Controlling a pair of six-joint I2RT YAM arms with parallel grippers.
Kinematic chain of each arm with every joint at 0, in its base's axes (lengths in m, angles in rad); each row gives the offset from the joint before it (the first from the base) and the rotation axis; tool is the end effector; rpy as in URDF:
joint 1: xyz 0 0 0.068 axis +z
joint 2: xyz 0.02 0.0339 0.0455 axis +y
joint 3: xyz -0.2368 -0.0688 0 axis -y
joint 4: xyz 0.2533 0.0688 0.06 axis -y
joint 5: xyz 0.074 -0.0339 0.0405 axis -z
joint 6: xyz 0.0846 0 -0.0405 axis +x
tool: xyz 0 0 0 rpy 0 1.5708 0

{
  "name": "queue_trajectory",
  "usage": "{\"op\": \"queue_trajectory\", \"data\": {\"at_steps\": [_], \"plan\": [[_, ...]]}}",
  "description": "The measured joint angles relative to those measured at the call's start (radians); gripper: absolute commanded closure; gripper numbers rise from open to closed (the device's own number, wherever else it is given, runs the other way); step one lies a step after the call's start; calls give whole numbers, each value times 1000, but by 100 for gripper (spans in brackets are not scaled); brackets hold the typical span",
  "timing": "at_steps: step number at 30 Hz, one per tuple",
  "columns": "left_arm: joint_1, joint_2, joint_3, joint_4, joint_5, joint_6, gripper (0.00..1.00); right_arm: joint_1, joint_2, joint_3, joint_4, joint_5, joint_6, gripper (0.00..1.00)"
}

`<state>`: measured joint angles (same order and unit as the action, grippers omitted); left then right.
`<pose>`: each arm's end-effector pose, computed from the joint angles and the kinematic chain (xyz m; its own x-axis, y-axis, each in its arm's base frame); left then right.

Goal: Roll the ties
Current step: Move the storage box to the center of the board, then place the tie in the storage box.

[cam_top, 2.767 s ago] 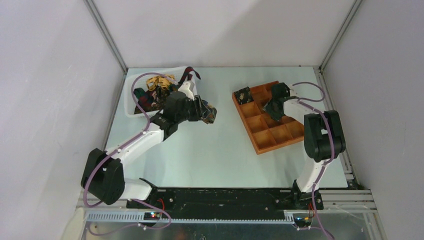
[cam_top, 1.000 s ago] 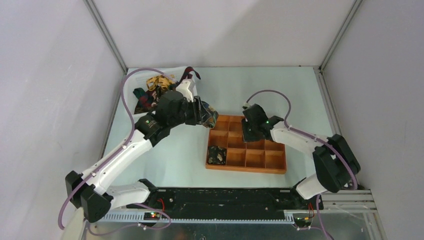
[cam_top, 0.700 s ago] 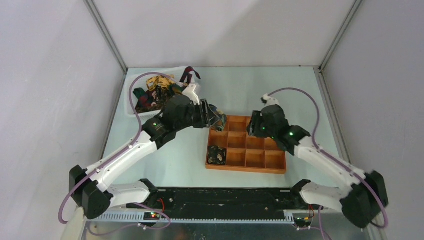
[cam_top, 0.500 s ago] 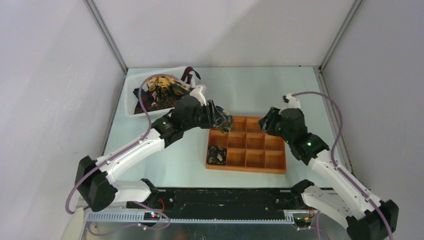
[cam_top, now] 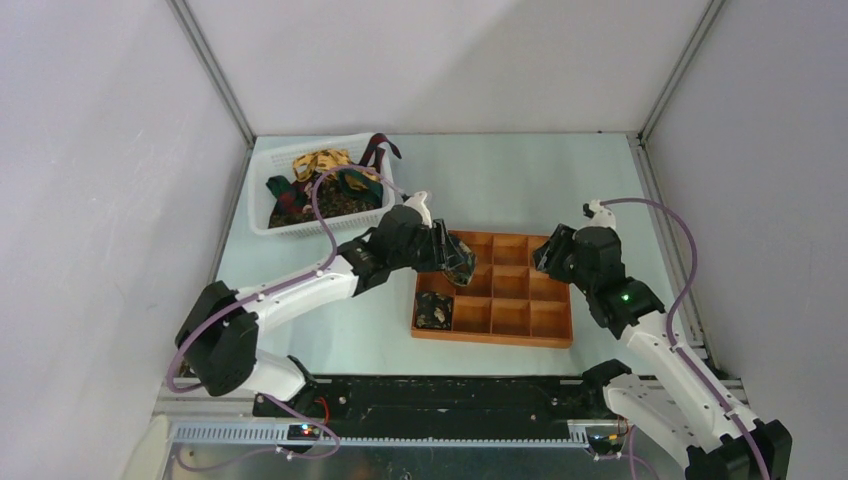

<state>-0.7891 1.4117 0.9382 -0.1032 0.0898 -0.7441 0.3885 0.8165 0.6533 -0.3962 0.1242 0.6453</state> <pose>0.2538 -0.2665 0.1989 -0.7972 -0.1544 -0.5836 0.2988 0.7391 -0.6037 0.2366 0.0855 0.2203 -0.5600 0.4157 -0.7167 0.0727 0.8864 0.4572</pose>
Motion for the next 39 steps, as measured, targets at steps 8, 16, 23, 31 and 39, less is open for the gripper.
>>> {"op": "queue_trajectory", "data": {"at_steps": [8,16,23,31,39], "plan": [[-1,15,-17,12,-40,3,99,-5,2,-5,2,-16,2,53],[-1,15,-43,-3,-136,37,99,-5,23,-10,11,-32,2,53],[-2,15,-43,-21,-183,66,99,-5,36,-10,17,-46,2,53],[-13,23,-43,-37,-223,73,99,-5,42,-11,17,-49,2,53],[-41,75,-43,-37,-255,71,99,-7,45,-11,18,-49,0,53]]}}
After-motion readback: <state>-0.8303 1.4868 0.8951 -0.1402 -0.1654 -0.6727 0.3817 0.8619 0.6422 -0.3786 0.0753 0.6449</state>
